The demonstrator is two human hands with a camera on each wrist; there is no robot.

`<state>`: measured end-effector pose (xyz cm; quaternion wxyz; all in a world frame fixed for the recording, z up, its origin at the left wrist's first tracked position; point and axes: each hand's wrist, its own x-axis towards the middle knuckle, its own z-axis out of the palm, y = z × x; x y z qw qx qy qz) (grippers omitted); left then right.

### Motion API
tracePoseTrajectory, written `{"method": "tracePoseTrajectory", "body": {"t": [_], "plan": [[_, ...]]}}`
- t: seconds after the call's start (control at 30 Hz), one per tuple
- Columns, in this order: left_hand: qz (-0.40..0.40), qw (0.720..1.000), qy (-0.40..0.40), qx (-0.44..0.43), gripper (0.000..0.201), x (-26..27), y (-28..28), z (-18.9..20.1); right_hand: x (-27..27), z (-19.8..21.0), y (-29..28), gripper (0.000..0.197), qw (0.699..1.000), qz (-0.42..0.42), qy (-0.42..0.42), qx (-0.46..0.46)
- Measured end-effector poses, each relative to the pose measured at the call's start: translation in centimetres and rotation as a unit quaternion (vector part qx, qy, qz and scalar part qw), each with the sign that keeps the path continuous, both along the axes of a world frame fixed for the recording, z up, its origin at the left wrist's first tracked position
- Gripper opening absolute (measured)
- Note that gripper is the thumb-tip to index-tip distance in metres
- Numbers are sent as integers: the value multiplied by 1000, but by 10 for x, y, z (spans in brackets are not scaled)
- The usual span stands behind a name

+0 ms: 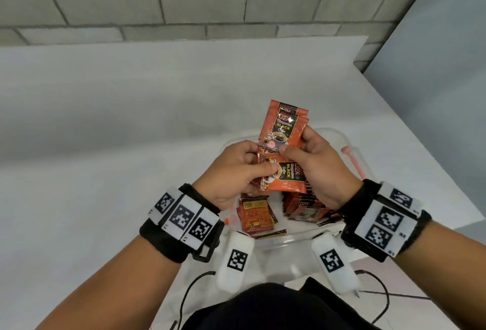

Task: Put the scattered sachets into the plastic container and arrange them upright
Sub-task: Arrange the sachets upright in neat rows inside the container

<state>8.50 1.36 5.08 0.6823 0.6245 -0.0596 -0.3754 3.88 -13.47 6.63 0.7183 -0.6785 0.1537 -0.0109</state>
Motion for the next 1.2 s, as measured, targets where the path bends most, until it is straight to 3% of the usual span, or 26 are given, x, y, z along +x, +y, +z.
{"method": "tracePoseTrajectory", "body": {"t": [0.13,0.27,0.4,0.53,0.73,1.1,1.2], "plan": [[6,999,-21,31,32,-3,-10,-1,0,-1,-19,29,999,-53,-8,6],[36,999,8,10,33,-5,-13,-2,-1,8,-42,24,996,-82,-25,-1],[104,993,43,-33,31,-2,-16,-2,-6,9,-59,26,999,-22,-22,28],[152,985,48,-61,33,-1,-26,-1,-6,3,-51,31,997,52,25,-53],[126,984,53,-114,41,7,-29,7,12,12,-42,33,985,87,40,-142],[-22,987,42,-156,43,15,-26,16,23,17,-32,32,962,149,13,-228],[-9,982,74,-173,41,16,-30,17,24,15,-32,31,952,174,14,-253]]}}
